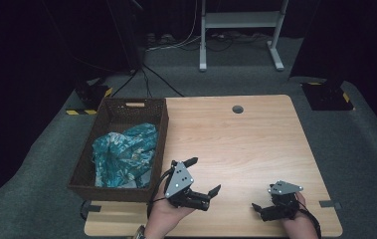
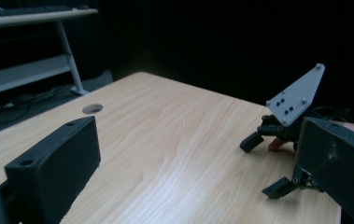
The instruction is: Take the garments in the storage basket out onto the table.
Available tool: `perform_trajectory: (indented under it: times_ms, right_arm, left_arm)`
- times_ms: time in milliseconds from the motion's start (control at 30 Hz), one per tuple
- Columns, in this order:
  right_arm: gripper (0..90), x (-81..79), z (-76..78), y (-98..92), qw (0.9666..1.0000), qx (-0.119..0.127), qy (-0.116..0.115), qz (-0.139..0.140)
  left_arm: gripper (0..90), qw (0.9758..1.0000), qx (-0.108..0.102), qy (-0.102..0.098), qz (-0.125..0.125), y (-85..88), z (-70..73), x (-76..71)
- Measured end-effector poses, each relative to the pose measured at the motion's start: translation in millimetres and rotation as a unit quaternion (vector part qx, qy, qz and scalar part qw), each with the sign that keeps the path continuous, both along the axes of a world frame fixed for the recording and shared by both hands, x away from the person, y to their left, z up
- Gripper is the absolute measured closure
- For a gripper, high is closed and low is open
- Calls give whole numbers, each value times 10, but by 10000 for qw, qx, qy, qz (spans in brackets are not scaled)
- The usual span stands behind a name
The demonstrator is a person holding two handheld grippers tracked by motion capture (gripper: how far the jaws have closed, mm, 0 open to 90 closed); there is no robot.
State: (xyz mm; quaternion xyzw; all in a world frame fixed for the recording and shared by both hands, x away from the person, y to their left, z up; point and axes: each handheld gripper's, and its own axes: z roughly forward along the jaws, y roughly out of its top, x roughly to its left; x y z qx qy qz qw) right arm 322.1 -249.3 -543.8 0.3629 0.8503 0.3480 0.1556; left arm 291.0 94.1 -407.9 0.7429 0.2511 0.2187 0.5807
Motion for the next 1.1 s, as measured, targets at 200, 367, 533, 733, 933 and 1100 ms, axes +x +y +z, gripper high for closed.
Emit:
perform_trajectory:
  times_ms: [200,367,533,733,933,1100]
  right_arm:
    - [2,0,0,0,10000,0,1,0]
    - [2,0,0,1,10000,0,3,-1]
    - [2,0,0,1,10000,0,2,0]
    - [2,0,0,1,10000,0,1,1]
    - [2,0,0,2,10000,0,1,0]
    - [2,0,0,2,10000,-1,1,1]
  left_arm:
    - [1,9995,-275,-127,132,168,107,-22]
    - [1,9984,-461,-166,280,312,159,-18]
    - [1,9970,-570,-245,469,463,208,-18]
    - [1,9946,-649,-393,708,615,262,-32]
    - [1,9919,-644,-442,998,765,275,-16]
    - [1,9893,-698,-442,1205,895,283,-9]
